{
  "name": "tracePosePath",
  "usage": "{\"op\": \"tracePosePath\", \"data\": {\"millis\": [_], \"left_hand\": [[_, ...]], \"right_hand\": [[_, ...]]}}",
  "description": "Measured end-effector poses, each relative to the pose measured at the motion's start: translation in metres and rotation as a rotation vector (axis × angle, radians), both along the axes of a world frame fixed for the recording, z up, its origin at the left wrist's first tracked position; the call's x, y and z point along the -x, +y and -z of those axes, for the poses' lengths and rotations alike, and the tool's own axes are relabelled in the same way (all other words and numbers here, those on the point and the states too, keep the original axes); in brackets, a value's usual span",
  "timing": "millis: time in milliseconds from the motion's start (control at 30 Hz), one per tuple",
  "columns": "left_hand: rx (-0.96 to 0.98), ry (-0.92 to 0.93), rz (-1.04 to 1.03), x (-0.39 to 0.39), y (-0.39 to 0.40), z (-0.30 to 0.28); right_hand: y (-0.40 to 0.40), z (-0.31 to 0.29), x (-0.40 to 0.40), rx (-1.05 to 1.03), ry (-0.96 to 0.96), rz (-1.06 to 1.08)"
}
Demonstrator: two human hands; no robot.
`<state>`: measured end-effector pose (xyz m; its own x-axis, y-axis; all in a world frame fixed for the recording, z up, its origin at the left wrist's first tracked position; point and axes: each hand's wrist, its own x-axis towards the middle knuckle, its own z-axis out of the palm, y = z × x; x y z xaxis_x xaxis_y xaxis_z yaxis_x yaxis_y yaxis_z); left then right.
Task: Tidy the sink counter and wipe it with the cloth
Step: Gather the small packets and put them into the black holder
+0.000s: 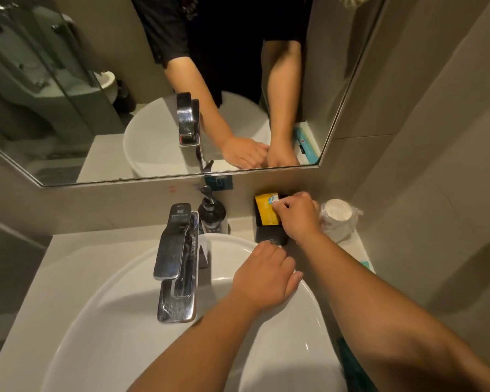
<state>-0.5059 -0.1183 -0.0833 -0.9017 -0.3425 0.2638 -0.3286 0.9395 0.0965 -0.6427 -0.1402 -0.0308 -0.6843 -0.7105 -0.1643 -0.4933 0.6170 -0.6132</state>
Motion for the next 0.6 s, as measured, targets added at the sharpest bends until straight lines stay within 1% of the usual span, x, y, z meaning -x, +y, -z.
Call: {"op": "tracePosePath", "data": {"millis": [67, 200, 333, 400, 467, 600], "left_hand": [[-0.007, -0.007, -0.008, -0.001, 0.001, 0.002], [-0.022, -0.003, -0.004, -0.001, 0.0, 0.003], [-0.018, -0.024, 0.013, 0.0, 0.0, 0.003], [-0.008, -0.038, 0.017, 0.0, 0.0, 0.002], [-0.002, -0.043, 0.019, 0.0, 0.0, 0.002], [-0.018, -0.026, 0.014, 0.0, 0.001, -0.001]], "right_hand": [[0.001, 0.005, -0.002, -0.027, 0.029, 0.01], [0.0, 0.012, -0.007, -0.017, 0.054, 0.057], [-0.001, 0.01, -0.012, -0.155, 0.183, 0.013], [-0.001, 0.008, -0.013, -0.191, 0.25, -0.023], [-0.001, 0.007, -0.013, -0.198, 0.295, -0.036], [0.001, 0.008, -0.011, -0.146, 0.343, -0.044]]}}
